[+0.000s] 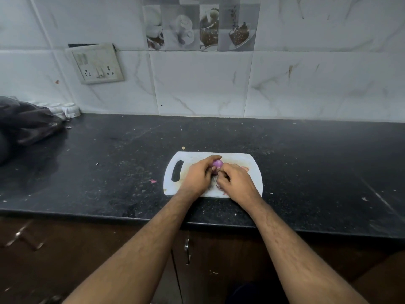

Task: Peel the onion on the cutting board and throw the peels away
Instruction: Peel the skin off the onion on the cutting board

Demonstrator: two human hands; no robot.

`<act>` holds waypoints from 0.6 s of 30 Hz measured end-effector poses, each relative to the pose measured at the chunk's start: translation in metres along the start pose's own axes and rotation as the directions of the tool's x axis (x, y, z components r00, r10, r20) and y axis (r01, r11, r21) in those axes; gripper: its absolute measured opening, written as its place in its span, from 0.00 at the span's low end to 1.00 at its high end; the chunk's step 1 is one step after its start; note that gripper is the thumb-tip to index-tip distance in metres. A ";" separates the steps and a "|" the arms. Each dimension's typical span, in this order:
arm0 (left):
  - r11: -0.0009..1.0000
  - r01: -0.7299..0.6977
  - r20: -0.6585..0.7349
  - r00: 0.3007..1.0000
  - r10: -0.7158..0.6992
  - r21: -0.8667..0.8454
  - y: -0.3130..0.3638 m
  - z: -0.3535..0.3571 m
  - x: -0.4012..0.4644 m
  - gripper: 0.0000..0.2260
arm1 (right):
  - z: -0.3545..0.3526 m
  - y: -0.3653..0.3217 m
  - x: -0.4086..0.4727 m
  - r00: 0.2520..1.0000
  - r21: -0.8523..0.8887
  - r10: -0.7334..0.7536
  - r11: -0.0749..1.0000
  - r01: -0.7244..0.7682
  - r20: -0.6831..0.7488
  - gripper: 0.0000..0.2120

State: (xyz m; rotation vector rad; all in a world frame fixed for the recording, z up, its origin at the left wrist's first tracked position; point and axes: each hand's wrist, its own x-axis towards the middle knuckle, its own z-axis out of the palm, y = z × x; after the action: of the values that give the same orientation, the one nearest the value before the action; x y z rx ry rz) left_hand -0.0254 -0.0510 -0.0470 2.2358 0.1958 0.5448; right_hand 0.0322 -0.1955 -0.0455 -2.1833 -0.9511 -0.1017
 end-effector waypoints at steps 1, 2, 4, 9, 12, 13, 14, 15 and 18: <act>1.000 -0.002 0.002 1.000 0.002 -0.006 0.000 -0.001 -0.001 0.17 | 0.000 0.002 0.002 0.999 0.021 0.034 0.999 -0.033 -0.033 0.10; 1.000 -0.001 0.007 1.000 0.001 -0.014 0.000 -0.001 -0.002 0.16 | 0.000 0.005 0.005 0.996 0.026 0.066 0.998 -0.064 -0.067 0.10; 0.998 0.025 0.012 1.000 -0.024 -0.051 -0.003 -0.002 -0.003 0.19 | 0.003 0.010 0.010 0.989 -0.004 0.089 0.996 -0.090 -0.121 0.07; 0.976 0.111 0.022 0.994 -0.109 -0.186 -0.005 -0.004 -0.005 0.34 | 0.003 0.012 0.008 0.968 0.059 0.124 0.992 -0.113 -0.219 0.14; 0.984 0.080 0.021 0.997 -0.078 -0.158 -0.010 -0.003 -0.005 0.33 | 0.000 0.010 0.009 0.974 0.122 0.118 0.988 -0.096 -0.191 0.13; 0.984 0.080 0.017 0.997 -0.078 -0.157 -0.009 -0.002 -0.005 0.32 | 0.001 0.010 0.008 0.982 0.115 0.103 0.990 -0.085 -0.161 0.13; 0.986 0.077 0.012 0.997 -0.076 -0.151 -0.008 -0.002 -0.005 0.31 | 0.002 0.010 0.008 0.985 0.112 0.104 0.990 -0.089 -0.141 0.12; 0.989 0.068 0.002 0.998 -0.068 -0.135 -0.008 -0.002 -0.005 0.30 | 0.003 0.010 0.008 0.983 0.124 0.127 0.986 -0.110 -0.135 0.11; 0.999 0.043 0.016 0.999 -0.043 0.006 -0.006 0.001 -0.002 0.30 | 0.003 0.011 0.009 0.967 0.179 0.205 0.968 -0.177 -0.152 0.07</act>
State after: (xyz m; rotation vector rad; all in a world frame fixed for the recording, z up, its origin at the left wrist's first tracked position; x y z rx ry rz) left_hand -0.0267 -0.0481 -0.0524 2.2357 0.2367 0.5030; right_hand 0.0453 -0.1932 -0.0514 -2.0649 -0.6272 -0.1102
